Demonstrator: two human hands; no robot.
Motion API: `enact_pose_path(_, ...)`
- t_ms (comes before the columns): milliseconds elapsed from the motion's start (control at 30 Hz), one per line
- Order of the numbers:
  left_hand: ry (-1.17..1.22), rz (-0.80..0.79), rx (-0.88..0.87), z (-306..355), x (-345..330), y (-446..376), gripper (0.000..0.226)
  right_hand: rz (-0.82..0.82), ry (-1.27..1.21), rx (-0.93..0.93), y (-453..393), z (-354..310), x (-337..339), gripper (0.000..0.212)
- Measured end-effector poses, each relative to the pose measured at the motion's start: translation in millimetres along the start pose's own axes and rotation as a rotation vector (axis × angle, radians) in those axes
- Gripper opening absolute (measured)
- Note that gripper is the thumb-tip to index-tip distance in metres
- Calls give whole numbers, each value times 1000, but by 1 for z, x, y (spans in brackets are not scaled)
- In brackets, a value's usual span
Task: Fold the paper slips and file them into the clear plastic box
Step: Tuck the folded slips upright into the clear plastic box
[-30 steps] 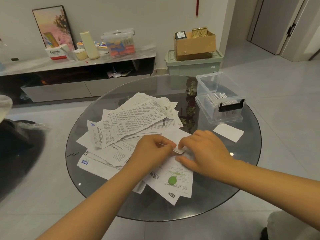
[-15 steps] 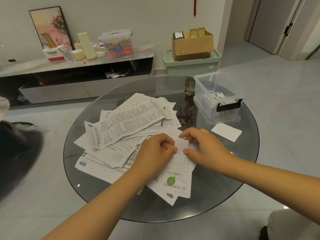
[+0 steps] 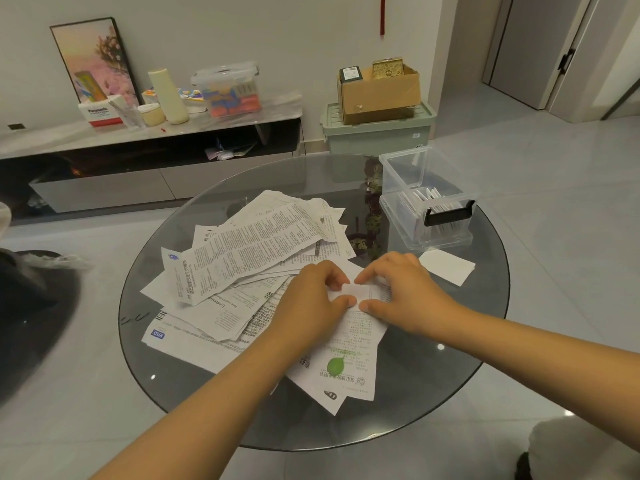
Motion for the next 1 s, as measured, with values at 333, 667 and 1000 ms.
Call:
enact_pose_path(333, 344, 17, 76, 8, -2, -1, 19, 151, -407, -83, 5, 9, 21, 16)
enact_pose_path(667, -38, -97, -395, 48, -38, 7, 36, 282, -144, -200, 14, 63, 58, 20)
enact_pose_path(1000, -271, -166, -586, 78, -77, -2, 61, 218, 274, -102, 13, 83, 57, 40)
Point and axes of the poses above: each hand's wrist, its own y-axis away from the middle knuckle, its own x-axis out of the back of the hand, z = x × y, the point moved 7 cm from there along -y, towards the middle knuckle, and after that the axes turned 9 degrees about z, right-handed, at the moved point
